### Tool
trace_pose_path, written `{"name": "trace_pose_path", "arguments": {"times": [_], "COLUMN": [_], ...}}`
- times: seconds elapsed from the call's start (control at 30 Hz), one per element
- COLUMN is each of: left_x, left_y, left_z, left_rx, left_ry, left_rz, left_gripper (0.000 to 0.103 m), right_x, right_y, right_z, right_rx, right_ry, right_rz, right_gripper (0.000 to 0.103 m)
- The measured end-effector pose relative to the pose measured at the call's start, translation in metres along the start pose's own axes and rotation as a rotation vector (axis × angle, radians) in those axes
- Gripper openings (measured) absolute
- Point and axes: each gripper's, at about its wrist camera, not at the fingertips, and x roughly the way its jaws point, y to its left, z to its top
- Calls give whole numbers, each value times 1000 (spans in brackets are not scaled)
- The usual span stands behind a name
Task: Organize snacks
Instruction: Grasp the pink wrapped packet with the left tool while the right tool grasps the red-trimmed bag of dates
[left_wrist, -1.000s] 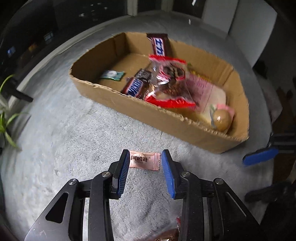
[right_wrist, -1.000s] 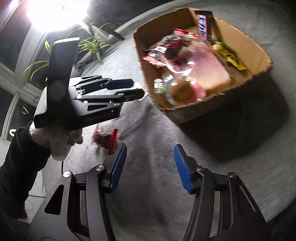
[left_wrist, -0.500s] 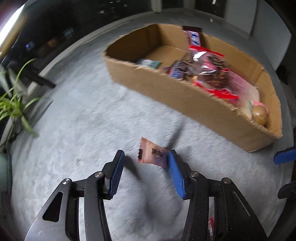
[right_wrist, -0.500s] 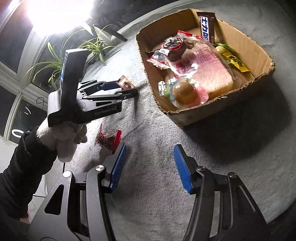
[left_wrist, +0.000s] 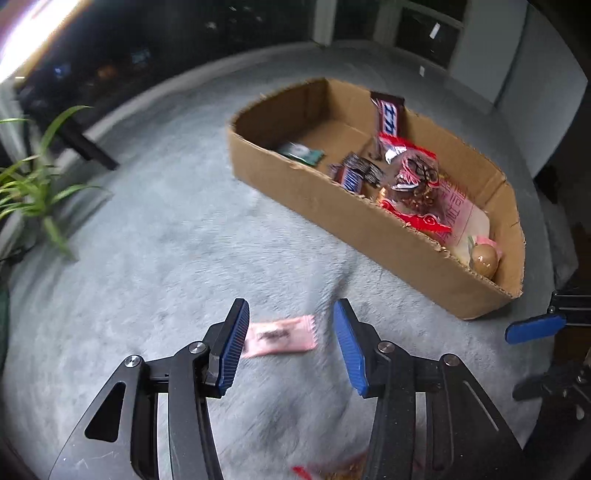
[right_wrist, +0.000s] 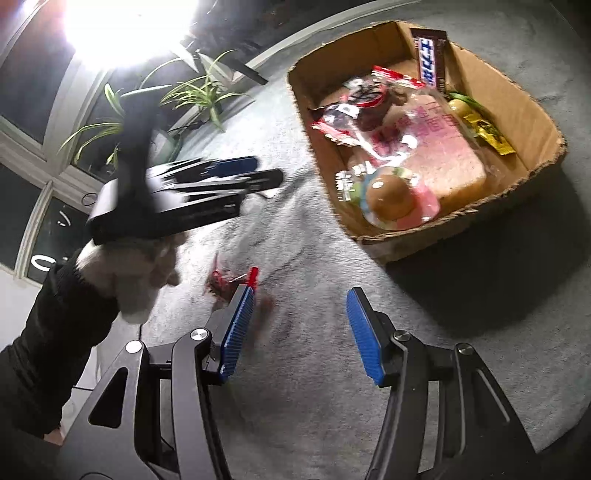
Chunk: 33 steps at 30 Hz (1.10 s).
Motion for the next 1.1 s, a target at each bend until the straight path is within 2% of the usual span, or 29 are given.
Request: {"name": "trace_pose_path", "arguments": {"times": [0.1,0.23,0.53,0.73,0.9,0.97,1.1], "left_x": [18,18,5,1,-4,-6,-17], "left_y": [-3,-3,24,35,45,49,56], "left_z": [4,-8,-32,-43,-44,-45,-50], "left_rx": [51,78,4,-29,-43,-61,-107], "left_ry": [44,43,29,20,7,1,-23], "left_rz": [39,57,87,101,101,100,82], "left_gripper": [45,44,38,38,38,38,38], "right_x": [-1,-1,14,37,60,72,92], "right_y": [9,18,47,76,101,108,115], "right_z": [-1,-2,1,7,9,5,-3], "right_rx": [-25,-52,-158,-329,-549,-645,-771], "right_ry": [1,0,35,81,110,114,157], "right_rz": [13,17,33,25,-4,-47,-52], "right_gripper": [56,56,56,56,57,58,58]}}
